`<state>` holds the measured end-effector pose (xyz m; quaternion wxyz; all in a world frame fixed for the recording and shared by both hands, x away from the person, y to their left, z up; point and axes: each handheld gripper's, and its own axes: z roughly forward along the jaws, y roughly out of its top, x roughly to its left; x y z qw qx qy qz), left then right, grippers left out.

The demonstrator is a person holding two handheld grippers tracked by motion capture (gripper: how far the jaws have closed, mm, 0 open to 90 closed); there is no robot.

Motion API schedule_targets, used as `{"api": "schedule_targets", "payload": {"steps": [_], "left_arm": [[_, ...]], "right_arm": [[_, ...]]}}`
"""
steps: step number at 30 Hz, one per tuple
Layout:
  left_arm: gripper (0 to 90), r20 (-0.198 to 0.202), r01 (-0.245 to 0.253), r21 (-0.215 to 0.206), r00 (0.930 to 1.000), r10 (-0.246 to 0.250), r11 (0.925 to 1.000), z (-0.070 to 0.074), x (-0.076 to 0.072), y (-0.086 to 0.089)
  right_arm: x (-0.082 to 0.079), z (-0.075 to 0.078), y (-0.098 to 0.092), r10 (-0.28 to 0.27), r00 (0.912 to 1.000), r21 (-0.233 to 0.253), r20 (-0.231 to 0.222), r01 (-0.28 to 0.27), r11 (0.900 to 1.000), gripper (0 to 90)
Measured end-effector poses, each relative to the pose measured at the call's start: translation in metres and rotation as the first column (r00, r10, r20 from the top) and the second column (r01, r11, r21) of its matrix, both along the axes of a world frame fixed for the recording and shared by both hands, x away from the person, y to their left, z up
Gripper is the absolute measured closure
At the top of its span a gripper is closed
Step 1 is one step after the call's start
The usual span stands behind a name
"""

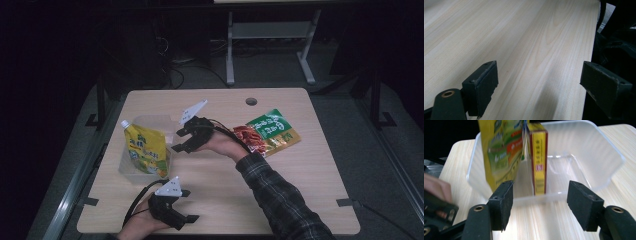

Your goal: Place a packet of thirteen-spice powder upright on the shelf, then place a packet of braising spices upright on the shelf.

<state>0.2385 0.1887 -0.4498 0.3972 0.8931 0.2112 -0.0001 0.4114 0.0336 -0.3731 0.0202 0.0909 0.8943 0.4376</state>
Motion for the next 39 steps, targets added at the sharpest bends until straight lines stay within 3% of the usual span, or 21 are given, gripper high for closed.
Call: {"api": "schedule_targets", "payload": {"steps": [7,17,27,30,31,34,37,39], "left_arm": [[14.9,0.004,-0.001,0.001,1.0,0.001,1.0,0.001,0.003,0.0],[15.0,0.004,0.01,-0.013,0.9999,-0.01,0.9999,0.001,0.009,-0.008],[15.0,0.016,0.038,-0.019,0.9992,-0.037,0.9991,0.0,0.019,-0.02],[14.9,0.022,0.046,-0.014,0.9987,-0.045,0.9989,0.001,0.023,-0.022],[14.9,0.02,0.043,-0.012,0.9989,-0.043,0.999,0.001,0.024,-0.023],[15.0,0.017,0.034,-0.02,0.9993,-0.034,0.9992,0.001,0.026,-0.025],[15.0,0.019,0.037,-0.019,0.9991,-0.037,0.9991,0.0,0.026,-0.025],[15.0,0.016,0.039,-0.02,0.9991,-0.038,0.9991,0.0,0.025,-0.025]], "right_arm": [[-0.006,-0.001,-0.038,-0.061,0.9981,0.004,-0.002,0.061,0.998,36.0],[-0.017,-0.009,-0.081,-0.15,0.9887,-0.036,-0.006,0.15,0.988,35.2],[-0.027,-0.017,-0.123,-0.258,0.9661,-0.048,-0.008,0.257,0.965,35.1],[-0.029,-0.022,-0.136,-0.303,0.9525,-0.047,-0.032,0.301,0.952,35.4],[-0.028,-0.025,-0.142,-0.315,0.9487,-0.048,-0.021,0.314,0.948,37.9],[-0.025,-0.034,-0.158,-0.377,0.926,-0.056,-0.028,0.375,0.925,46.3],[-0.019,-0.038,-0.172,-0.436,0.8997,-0.068,-0.014,0.434,0.898,54.1],[-0.014,-0.038,-0.183,-0.487,0.8731,-0.056,-0.021,0.485,0.872,61.1]]}}
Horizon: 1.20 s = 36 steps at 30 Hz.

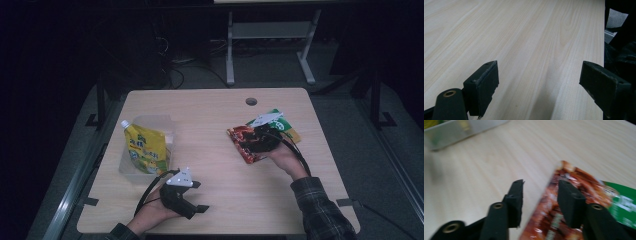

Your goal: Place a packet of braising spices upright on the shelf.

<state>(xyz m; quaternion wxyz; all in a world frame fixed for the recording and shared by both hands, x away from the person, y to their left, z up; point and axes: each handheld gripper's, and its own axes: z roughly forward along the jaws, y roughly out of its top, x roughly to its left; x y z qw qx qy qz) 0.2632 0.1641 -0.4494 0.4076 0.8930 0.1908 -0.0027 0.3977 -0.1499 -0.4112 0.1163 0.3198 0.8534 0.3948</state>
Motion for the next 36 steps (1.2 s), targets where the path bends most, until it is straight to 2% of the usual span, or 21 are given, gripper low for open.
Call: {"api": "schedule_targets", "payload": {"steps": [3,4,6,8,9,11,16,18,19,20,22,23,24,25,27,29,31,32,33,35,36], "left_arm": [[15.0,0.002,0.0,-0.003,1.0,0.0,1.0,0.0,-0.001,0.0],[15.0,0.002,-0.001,-0.002,1.0,0.001,1.0,0.0,-0.002,0.0],[15.0,0.001,-0.003,-0.008,1.0,0.003,1.0,0.0,-0.002,-0.001],[15.0,0.001,-0.004,-0.008,1.0,0.004,1.0,0.0,-0.002,0.0],[15.0,0.001,-0.004,-0.007,1.0,0.004,1.0,0.0,-0.001,0.0],[15.0,0.0,-0.005,-0.008,1.0,0.005,1.0,0.0,-0.002,0.0],[15.0,0.005,-0.005,-0.012,1.0,0.006,0.9999,0.001,-0.003,0.002],[15.0,0.008,-0.004,-0.013,1.0,0.005,0.9999,0.002,-0.003,0.003],[15.0,0.008,-0.004,-0.013,1.0,0.005,0.9999,0.002,-0.003,0.003],[15.0,0.01,-0.008,-0.016,0.9999,0.008,0.9998,0.002,-0.003,0.004],[15.0,0.009,-0.009,-0.018,0.9999,0.009,0.9998,0.002,-0.004,0.005],[15.0,0.009,-0.009,-0.018,0.9999,0.009,0.9998,0.002,-0.004,0.005],[15.0,0.007,-0.012,-0.02,0.9999,0.012,0.9997,0.002,-0.004,0.006],[15.0,0.006,-0.014,-0.02,0.9999,0.014,0.9997,0.003,-0.004,0.007],[15.0,0.006,-0.021,-0.021,0.9998,0.021,0.9996,0.003,-0.004,0.009],[15.0,0.009,-0.022,-0.022,0.9997,0.022,0.9995,0.003,-0.005,0.01],[15.0,0.006,-0.025,-0.021,0.9997,0.025,0.9995,0.003,-0.005,0.01],[15.0,0.006,-0.026,-0.02,0.9996,0.026,0.9995,0.003,-0.006,0.01],[15.0,0.009,-0.027,-0.016,0.9996,0.027,0.9995,0.003,-0.006,0.01],[15.0,0.005,-0.03,-0.019,0.9995,0.03,0.9994,0.002,-0.006,0.01],[15.0,0.004,-0.032,-0.019,0.9995,0.032,0.9993,0.002,-0.006,0.01]], "right_arm": [[0.009,-0.001,-0.012,-0.073,0.9973,0.015,0.0,0.073,0.997,71.9],[0.013,-0.002,-0.017,-0.124,0.9923,0.016,-0.001,0.124,0.992,75.7],[0.022,-0.007,-0.026,-0.166,0.986,0.012,-0.002,0.167,0.986,81.7],[0.03,-0.01,-0.031,-0.213,0.977,-0.029,0.003,0.213,0.977,85.9],[0.034,-0.011,-0.035,-0.233,0.9724,-0.026,-0.001,0.233,0.972,88.1],[0.044,-0.011,-0.042,-0.286,0.9583,-0.025,-0.003,0.286,0.958,89.6],[0.063,-0.009,-0.055,-0.353,0.9357,-0.033,0.008,0.353,0.935,89.6],[0.071,-0.009,-0.062,-0.389,0.9205,-0.073,0.032,0.391,0.918,89.6],[0.071,-0.009,-0.062,-0.389,0.9205,-0.073,0.032,0.391,0.918,89.6],[0.077,-0.012,-0.073,-0.425,0.9046,-0.059,0.037,0.426,0.903,89.7],[0.083,-0.018,-0.08,-0.46,0.8875,-0.087,0.024,0.46,0.883,89.7],[0.083,-0.018,-0.08,-0.46,0.8875,-0.087,0.024,0.46,0.883,89.7],[0.085,-0.021,-0.084,-0.471,0.882,-0.099,0.023,0.471,0.877,89.7],[0.088,-0.027,-0.089,-0.49,0.8717,-0.112,0.01,0.488,0.866,89.7],[0.089,-0.031,-0.094,-0.503,0.8645,-0.13,0.005,0.499,0.857,89.8],[0.09,-0.035,-0.096,-0.502,0.865,-0.151,0.005,0.497,0.855,89.8],[0.091,-0.038,-0.097,-0.512,0.8591,-0.179,0.007,0.505,0.845,89.8],[0.091,-0.039,-0.098,-0.508,0.8611,-0.19,0.003,0.5,0.845,89.8],[0.091,-0.04,-0.098,-0.515,0.8569,-0.201,-0.001,0.505,0.84,89.9],[0.091,-0.042,-0.1,-0.512,0.8588,-0.201,-0.005,0.501,0.842,89.9],[0.091,-0.044,-0.1,-0.514,0.8577,-0.217,-0.008,0.5,0.838,89.9]]}}
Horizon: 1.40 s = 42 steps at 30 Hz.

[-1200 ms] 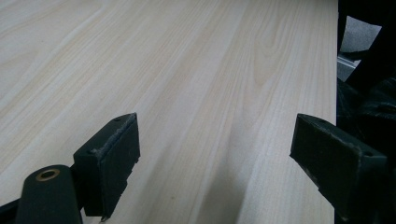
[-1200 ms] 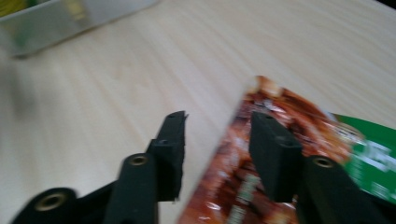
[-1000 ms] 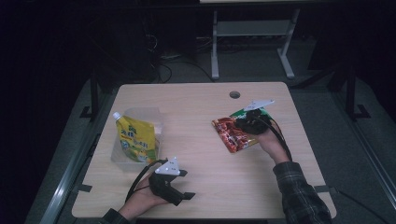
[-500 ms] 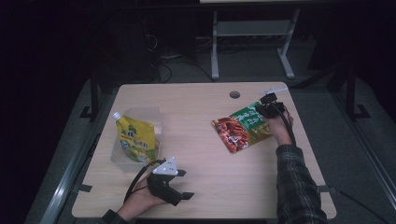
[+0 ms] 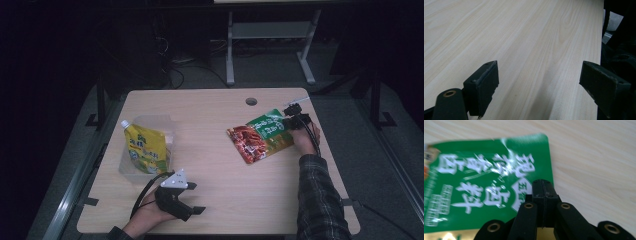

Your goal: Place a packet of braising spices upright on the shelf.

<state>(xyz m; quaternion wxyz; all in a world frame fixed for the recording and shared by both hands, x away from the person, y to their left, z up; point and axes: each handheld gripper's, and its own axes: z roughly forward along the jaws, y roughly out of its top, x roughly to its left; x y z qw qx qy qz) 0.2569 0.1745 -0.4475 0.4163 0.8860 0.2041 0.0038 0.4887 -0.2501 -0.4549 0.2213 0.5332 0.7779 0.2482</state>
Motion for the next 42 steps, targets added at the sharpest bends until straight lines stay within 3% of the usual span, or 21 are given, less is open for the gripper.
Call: {"api": "schedule_targets", "payload": {"steps": [11,18,25,30,34,42], "left_arm": [[15.1,-0.003,-0.001,0.003,1.0,0.001,1.0,-0.001,-0.001,0.001],[15.1,-0.01,0.002,0.0,0.9999,-0.002,1.0,-0.001,-0.001,0.001],[15.1,-0.011,0.008,0.006,0.9999,-0.008,0.9999,-0.001,-0.001,0.0],[15.0,-0.012,0.009,0.004,0.9999,-0.009,1.0,-0.001,-0.002,0.0],[15.1,-0.01,0.01,0.004,0.9999,-0.01,0.9999,-0.001,-0.002,0.0],[15.1,-0.008,0.008,0.005,0.9999,-0.008,1.0,-0.001,-0.002,0.0]], "right_arm": [[0.003,-0.01,-0.005,-0.016,0.9997,0.029,-0.016,0.017,0.999,89.9],[0.005,-0.011,0.001,0.022,0.9998,0.028,-0.004,-0.022,0.999,89.9],[0.005,-0.011,0.018,0.113,0.9936,0.028,0.004,-0.113,0.993,90.0],[0.002,-0.011,0.035,0.183,0.9831,0.015,0.012,-0.183,0.983,90.0],[-0.004,-0.011,0.048,0.245,0.9695,0.003,0.016,-0.245,0.97,90.0],[-0.018,-0.011,0.072,0.363,0.9313,-0.003,0.028,-0.363,0.932,90.0]]}}
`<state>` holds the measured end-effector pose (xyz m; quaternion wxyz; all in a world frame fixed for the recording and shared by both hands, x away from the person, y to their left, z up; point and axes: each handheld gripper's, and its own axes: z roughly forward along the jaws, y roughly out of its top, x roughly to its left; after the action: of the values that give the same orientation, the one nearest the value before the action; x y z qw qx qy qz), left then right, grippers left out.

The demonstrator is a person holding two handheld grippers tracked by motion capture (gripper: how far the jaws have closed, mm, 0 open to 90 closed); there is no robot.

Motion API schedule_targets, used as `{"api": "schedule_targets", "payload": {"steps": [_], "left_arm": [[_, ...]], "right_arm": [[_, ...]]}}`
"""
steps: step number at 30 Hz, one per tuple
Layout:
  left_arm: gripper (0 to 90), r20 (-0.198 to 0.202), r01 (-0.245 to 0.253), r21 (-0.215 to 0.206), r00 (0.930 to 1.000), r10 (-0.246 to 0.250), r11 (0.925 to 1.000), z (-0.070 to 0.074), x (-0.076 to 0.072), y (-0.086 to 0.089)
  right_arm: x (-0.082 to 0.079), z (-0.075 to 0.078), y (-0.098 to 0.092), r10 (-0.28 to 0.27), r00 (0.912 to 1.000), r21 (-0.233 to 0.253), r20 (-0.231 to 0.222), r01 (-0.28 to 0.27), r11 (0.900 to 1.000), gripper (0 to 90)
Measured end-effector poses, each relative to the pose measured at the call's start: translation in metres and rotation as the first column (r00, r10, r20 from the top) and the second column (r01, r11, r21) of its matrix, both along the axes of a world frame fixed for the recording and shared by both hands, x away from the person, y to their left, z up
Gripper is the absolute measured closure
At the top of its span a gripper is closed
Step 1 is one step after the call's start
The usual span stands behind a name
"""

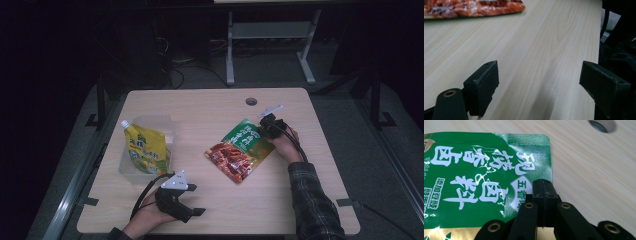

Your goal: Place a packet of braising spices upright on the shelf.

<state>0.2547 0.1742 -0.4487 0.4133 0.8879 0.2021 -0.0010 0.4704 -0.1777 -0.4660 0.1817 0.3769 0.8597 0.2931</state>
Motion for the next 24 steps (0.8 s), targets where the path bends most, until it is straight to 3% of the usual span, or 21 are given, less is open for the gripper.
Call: {"api": "schedule_targets", "payload": {"steps": [7,13,18,24], "left_arm": [[15.1,0.003,-0.005,-0.003,1.0,0.005,1.0,0.001,0.0,0.001],[15.1,0.008,-0.008,-0.006,0.9999,0.008,1.0,0.002,-0.001,0.002],[15.1,0.009,-0.011,-0.006,0.9999,0.011,0.9999,0.002,-0.001,0.003],[15.1,0.011,-0.013,-0.005,0.9999,0.013,0.9999,0.003,-0.001,0.003]], "right_arm": [[-0.019,0.001,0.023,0.109,0.994,-0.007,0.002,-0.109,0.994,90.0],[-0.041,0.003,0.038,0.21,0.9777,-0.046,0.004,-0.209,0.977,90.0],[-0.055,0.005,0.044,0.256,0.9665,-0.069,-0.006,-0.256,0.964,90.0],[-0.071,0.006,0.045,0.286,0.9577,-0.056,-0.027,-0.288,0.956,90.0]]}}
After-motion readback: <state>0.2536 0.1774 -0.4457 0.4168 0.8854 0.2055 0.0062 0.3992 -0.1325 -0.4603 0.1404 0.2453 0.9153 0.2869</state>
